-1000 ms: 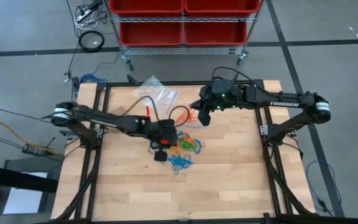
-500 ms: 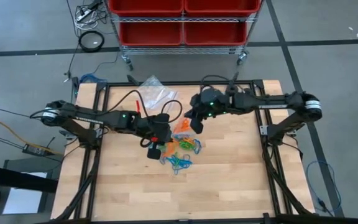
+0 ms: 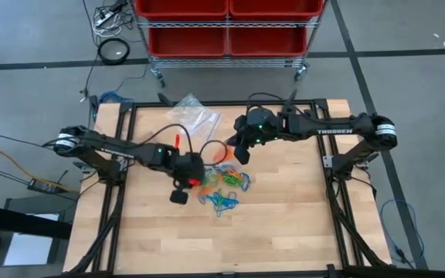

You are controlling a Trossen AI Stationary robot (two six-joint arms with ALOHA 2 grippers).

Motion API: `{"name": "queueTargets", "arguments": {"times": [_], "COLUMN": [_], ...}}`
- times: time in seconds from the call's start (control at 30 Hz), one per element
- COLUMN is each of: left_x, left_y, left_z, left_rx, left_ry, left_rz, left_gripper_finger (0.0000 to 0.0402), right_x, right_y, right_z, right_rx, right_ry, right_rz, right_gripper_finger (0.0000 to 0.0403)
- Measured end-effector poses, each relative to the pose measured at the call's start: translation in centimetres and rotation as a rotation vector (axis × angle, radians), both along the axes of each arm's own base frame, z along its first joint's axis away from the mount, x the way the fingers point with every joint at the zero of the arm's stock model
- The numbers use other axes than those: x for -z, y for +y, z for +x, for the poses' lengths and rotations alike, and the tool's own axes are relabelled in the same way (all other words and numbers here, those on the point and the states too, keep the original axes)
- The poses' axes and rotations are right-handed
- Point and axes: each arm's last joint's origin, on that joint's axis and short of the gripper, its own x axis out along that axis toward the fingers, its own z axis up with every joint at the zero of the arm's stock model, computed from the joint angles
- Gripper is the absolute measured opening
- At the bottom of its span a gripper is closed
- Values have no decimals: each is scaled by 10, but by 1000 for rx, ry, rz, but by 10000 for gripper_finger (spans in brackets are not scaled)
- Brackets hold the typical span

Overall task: Sort rubber bands
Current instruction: Put the orange rubber band into the transparent zip bag

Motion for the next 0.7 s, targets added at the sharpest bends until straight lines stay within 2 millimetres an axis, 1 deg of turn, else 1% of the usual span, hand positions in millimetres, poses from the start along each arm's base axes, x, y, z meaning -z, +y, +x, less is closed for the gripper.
{"name": "queueTargets", "arguments": {"times": [0.17,0.3,0.4,0.5,0.7], "left_x": [37,56,63,69,69], "left_y": [-21,-31,-38,-42,-48], "left_z": [-13,-18,-23,-28,-28], "left_rx": [56,29,40,35,53], "left_ry": [22,-44,-34,-4,-24], "left_rz": [-126,-182,-259,-271,-284], "left_gripper_finger": [3,9,20,38,83], "right_x": [-3,-2,-2,-2,-2], "right_y": [3,3,3,3,3], "right_z": [-3,-3,-2,-2,-2], "right_rx": [-15,-15,-15,-14,-14], "right_ry": [2,8,1,1,-3], "right_rz": [-6,-5,-6,-6,-6], "right_gripper_finger": [0,0,0,0,0]}}
